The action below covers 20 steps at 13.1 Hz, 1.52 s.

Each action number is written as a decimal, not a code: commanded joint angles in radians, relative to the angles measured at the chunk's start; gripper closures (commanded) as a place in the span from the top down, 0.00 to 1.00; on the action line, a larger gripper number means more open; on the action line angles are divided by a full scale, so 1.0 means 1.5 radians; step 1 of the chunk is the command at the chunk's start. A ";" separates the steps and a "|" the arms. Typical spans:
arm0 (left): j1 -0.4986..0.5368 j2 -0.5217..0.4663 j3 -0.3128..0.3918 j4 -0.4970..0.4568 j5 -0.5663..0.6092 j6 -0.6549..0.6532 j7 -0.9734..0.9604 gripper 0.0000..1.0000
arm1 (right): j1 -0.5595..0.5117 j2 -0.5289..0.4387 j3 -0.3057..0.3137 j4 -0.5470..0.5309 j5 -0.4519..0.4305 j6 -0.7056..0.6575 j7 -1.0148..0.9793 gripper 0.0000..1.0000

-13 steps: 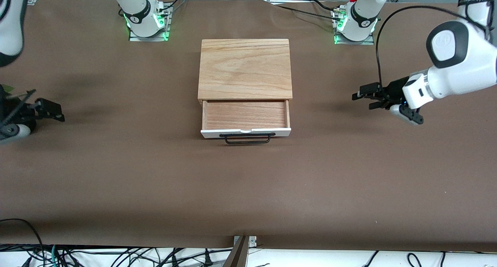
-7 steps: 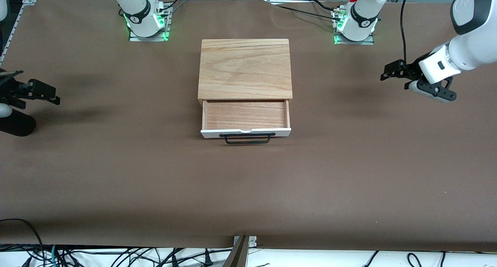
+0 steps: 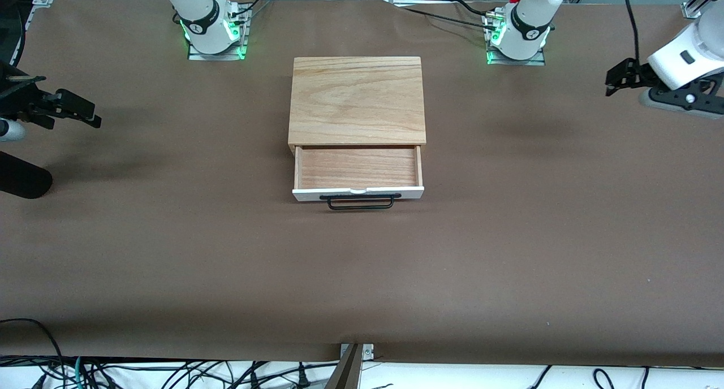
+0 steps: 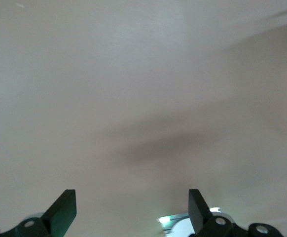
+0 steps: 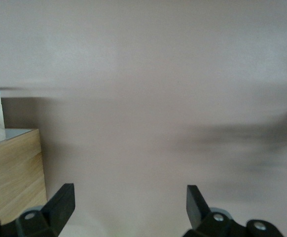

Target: Pull top drawer with both arms simultaneously

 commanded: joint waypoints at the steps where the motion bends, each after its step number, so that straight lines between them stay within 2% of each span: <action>1: 0.018 -0.004 -0.002 0.018 0.019 -0.010 -0.002 1.00 | -0.025 -0.023 0.021 -0.026 -0.023 0.006 0.010 1.00; 6: 0.023 -0.039 -0.008 0.017 -0.002 -0.015 -0.016 1.00 | -0.026 -0.011 0.019 -0.021 -0.025 0.012 0.011 1.00; 9: 0.024 -0.060 -0.007 0.000 -0.048 -0.017 -0.137 1.00 | -0.026 -0.011 0.020 -0.021 -0.027 0.012 0.010 1.00; 11: 0.027 -0.073 -0.003 -0.004 -0.062 -0.015 -0.155 1.00 | -0.025 -0.011 0.021 -0.021 -0.033 0.015 0.010 1.00; 15: 0.039 -0.072 -0.004 -0.003 -0.093 -0.022 -0.175 1.00 | -0.024 -0.008 0.023 -0.021 -0.039 0.023 0.010 1.00; 20: 0.040 -0.069 -0.004 0.002 -0.094 -0.025 -0.178 1.00 | -0.024 -0.007 0.022 -0.021 -0.037 0.022 0.010 1.00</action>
